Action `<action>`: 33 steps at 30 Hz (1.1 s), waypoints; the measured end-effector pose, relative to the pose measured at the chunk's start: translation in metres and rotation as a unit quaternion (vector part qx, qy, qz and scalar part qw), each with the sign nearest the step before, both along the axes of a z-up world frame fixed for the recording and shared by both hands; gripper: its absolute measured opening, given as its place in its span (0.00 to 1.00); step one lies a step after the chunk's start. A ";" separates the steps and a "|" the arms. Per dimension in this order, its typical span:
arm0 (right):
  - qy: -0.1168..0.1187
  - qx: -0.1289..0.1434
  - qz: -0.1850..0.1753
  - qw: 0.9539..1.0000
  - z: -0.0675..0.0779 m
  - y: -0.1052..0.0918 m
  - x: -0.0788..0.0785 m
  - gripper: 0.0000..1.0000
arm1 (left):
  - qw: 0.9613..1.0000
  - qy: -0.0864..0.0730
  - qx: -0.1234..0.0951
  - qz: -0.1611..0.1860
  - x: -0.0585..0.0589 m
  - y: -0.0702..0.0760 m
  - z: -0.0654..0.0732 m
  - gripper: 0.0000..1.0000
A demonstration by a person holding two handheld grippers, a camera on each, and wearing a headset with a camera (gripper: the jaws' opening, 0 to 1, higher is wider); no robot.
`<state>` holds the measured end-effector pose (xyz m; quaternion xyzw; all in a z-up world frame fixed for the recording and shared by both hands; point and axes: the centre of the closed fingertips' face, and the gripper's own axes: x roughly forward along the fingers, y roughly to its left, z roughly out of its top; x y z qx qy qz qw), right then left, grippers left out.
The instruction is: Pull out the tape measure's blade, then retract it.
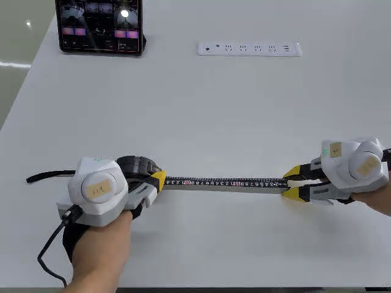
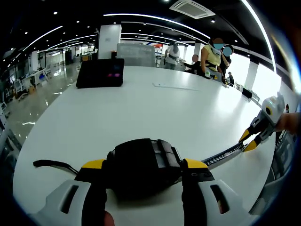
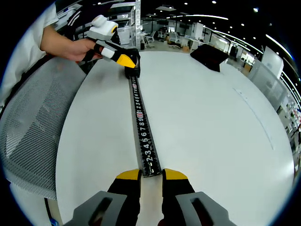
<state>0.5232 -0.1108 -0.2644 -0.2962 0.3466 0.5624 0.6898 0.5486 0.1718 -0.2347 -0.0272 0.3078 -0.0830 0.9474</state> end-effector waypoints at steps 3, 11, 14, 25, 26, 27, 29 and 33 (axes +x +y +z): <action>-0.003 0.000 0.002 1.000 0.000 0.000 0.001 0.12 | 1.000 0.002 0.001 -0.001 0.000 0.000 -0.001 0.61; -0.005 -0.002 0.006 1.000 0.000 0.000 0.001 0.11 | 1.000 0.004 0.001 -0.004 0.000 0.001 -0.001 0.61; -0.004 -0.004 0.006 1.000 -0.001 -0.001 0.002 0.11 | 1.000 0.005 0.002 -0.006 0.000 0.001 -0.001 0.60; -0.007 -0.008 0.009 1.000 -0.002 -0.004 0.003 0.11 | 1.000 0.012 0.005 -0.012 0.000 0.000 0.000 0.59; -0.007 -0.008 0.009 1.000 -0.002 -0.004 0.003 0.11 | 1.000 0.012 0.005 -0.012 0.000 0.000 0.000 0.59; -0.007 -0.008 0.010 1.000 -0.002 -0.004 0.003 0.11 | 1.000 0.012 0.005 -0.012 0.000 0.000 0.000 0.59; -0.006 -0.009 0.011 1.000 -0.002 -0.004 0.003 0.11 | 1.000 0.013 0.005 -0.012 0.001 0.001 -0.001 0.58; -0.006 -0.009 0.013 1.000 -0.002 -0.002 0.002 0.11 | 1.000 0.014 0.008 -0.014 0.002 0.001 -0.003 0.58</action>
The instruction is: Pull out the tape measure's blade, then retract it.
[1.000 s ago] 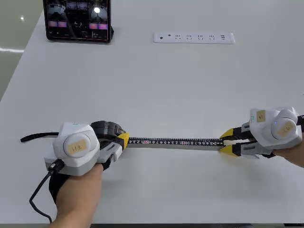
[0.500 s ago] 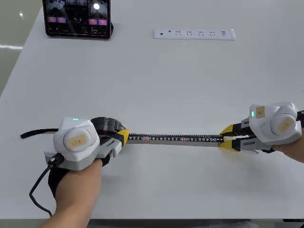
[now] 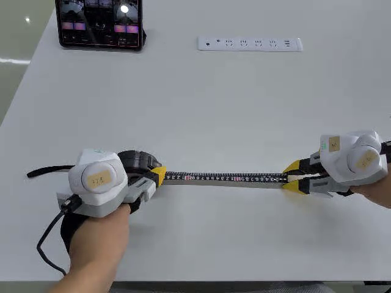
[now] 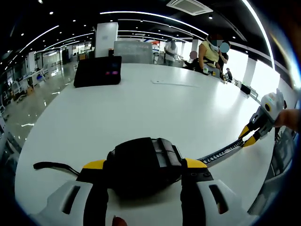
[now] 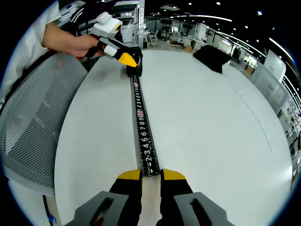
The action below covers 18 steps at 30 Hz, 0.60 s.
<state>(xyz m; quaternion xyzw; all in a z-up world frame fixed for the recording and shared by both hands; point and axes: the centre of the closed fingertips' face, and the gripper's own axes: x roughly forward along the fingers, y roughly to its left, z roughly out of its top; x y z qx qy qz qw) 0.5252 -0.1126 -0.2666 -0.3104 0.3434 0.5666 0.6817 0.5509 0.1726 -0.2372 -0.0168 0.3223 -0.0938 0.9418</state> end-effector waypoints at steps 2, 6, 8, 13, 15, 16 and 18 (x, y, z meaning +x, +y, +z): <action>-0.001 0.001 0.002 1.000 0.000 0.001 0.000 0.11 | 1.000 0.002 0.000 0.000 0.000 0.000 0.000 0.58; -0.001 0.001 0.004 1.000 0.000 0.003 0.000 0.11 | 1.000 0.001 -0.001 -0.001 0.000 0.000 -0.001 0.58; -0.001 0.001 0.004 1.000 0.001 0.003 0.000 0.11 | 1.000 0.001 -0.002 0.000 0.000 0.000 -0.001 0.58; -0.001 0.001 0.003 1.000 0.002 0.005 0.000 0.10 | 1.000 0.001 -0.002 -0.001 0.001 0.001 -0.002 0.58; 0.000 0.003 0.002 1.000 0.002 0.008 0.000 0.10 | 1.000 0.002 -0.002 -0.001 0.001 0.001 -0.002 0.58; 0.000 0.004 0.003 1.000 0.003 0.010 0.001 0.10 | 1.000 0.002 -0.002 -0.001 0.001 0.001 -0.002 0.58; -0.001 0.008 0.005 1.000 0.005 0.015 0.002 0.10 | 1.000 0.002 -0.003 -0.001 0.000 0.001 -0.002 0.58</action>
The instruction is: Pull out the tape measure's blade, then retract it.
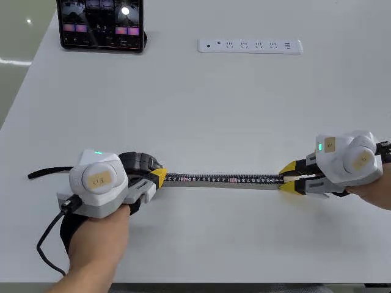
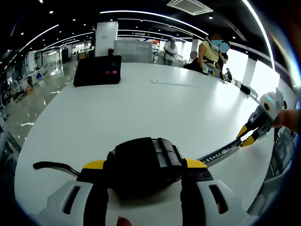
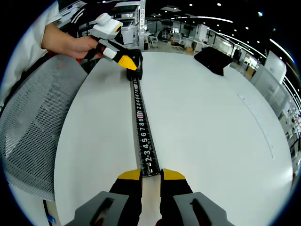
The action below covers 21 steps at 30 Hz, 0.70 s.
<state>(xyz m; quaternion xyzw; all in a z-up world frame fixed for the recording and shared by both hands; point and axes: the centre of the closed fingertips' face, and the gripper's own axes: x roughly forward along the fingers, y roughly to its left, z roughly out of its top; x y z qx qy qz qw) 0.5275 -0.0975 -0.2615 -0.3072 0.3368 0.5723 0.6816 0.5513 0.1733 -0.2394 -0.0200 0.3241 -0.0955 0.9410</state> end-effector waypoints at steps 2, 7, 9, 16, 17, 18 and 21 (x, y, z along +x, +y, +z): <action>0.000 0.005 0.002 1.000 0.002 0.005 0.001 0.10 | 1.000 0.000 0.000 -0.001 0.000 0.000 0.000 0.58; 0.000 0.009 0.010 1.000 0.002 0.016 0.001 0.10 | 1.000 0.001 -0.002 -0.001 -0.001 0.000 0.000 0.58; 0.001 0.010 0.012 1.000 0.002 0.019 0.001 0.10 | 1.000 0.001 -0.003 -0.001 -0.002 0.000 0.001 0.58; 0.004 0.014 0.017 1.000 0.001 0.028 0.002 0.10 | 1.000 0.001 -0.005 -0.001 -0.003 -0.001 0.002 0.58; 0.004 0.015 0.017 1.000 0.001 0.029 0.003 0.10 | 1.000 0.001 -0.006 -0.001 -0.003 -0.001 0.002 0.58; 0.004 0.015 0.018 1.000 0.001 0.030 0.003 0.10 | 1.000 0.001 -0.006 -0.001 -0.003 -0.001 0.002 0.58; 0.005 0.018 0.020 1.000 0.001 0.034 0.003 0.10 | 1.000 0.001 -0.007 -0.002 -0.003 -0.001 0.003 0.58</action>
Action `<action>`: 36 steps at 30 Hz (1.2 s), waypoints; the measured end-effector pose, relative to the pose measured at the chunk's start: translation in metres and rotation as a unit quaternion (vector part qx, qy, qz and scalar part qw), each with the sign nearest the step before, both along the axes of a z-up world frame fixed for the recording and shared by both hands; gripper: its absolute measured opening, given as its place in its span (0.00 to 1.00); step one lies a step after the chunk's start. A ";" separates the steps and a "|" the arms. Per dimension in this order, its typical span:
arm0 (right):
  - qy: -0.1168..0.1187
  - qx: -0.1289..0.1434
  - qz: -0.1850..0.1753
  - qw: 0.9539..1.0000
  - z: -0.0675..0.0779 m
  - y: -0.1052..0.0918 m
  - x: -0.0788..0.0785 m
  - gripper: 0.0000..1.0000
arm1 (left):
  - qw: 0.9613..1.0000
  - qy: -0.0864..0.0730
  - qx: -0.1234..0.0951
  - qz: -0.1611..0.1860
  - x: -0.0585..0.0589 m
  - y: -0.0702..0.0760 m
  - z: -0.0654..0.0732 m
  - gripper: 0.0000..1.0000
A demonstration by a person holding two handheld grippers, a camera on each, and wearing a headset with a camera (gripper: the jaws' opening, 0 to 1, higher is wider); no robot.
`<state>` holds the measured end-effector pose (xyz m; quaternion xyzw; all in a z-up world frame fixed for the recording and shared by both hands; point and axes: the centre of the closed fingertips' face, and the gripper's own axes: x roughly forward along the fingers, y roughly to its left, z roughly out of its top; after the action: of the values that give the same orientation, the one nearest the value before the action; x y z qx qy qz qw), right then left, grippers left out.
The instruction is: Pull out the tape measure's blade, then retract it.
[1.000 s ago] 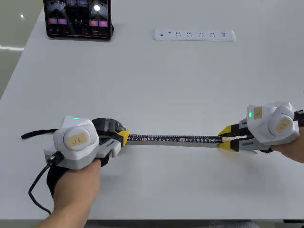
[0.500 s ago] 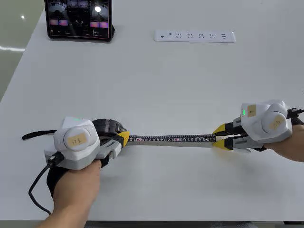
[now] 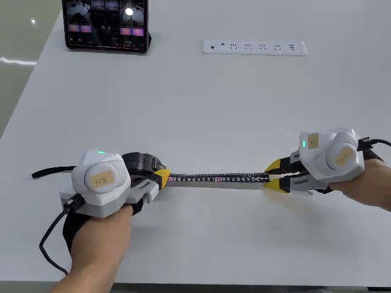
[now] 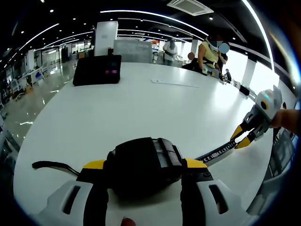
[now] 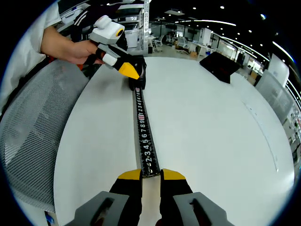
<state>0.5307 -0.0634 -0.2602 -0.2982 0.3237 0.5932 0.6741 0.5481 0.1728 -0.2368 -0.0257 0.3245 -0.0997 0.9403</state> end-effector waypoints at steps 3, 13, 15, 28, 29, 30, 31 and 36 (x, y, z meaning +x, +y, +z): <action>0.002 0.003 0.002 1.000 0.000 0.004 0.001 0.10 | 1.000 0.000 -0.003 0.000 0.000 0.000 0.000 0.58; 0.009 0.014 0.003 1.000 -0.001 0.015 0.001 0.10 | 1.000 -0.001 -0.013 0.003 0.000 0.001 0.001 0.58; 0.010 0.016 0.003 1.000 -0.001 0.017 0.002 0.10 | 1.000 -0.001 -0.014 0.003 0.000 0.001 0.001 0.58; 0.017 0.039 0.004 0.999 -0.001 0.038 0.003 0.10 | 1.000 -0.004 -0.026 0.004 0.000 0.002 0.003 0.57; 0.018 0.041 0.003 0.999 -0.001 0.040 0.003 0.10 | 1.000 -0.004 -0.026 0.004 0.000 0.002 0.003 0.57; 0.017 0.042 0.003 0.999 -0.001 0.042 0.003 0.10 | 1.000 -0.004 -0.026 0.004 0.000 0.002 0.003 0.57; 0.017 0.042 0.004 0.999 -0.001 0.044 0.003 0.10 | 1.000 -0.004 -0.027 0.005 0.000 0.002 0.003 0.57; 0.020 0.052 0.003 0.998 0.000 0.052 0.004 0.10 | 1.000 -0.005 -0.030 0.005 -0.001 0.003 0.003 0.57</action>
<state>0.5351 -0.0112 -0.2599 -0.2517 0.3046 0.6169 0.6806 0.5476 0.1762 -0.2339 -0.0548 0.3167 -0.1047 0.9411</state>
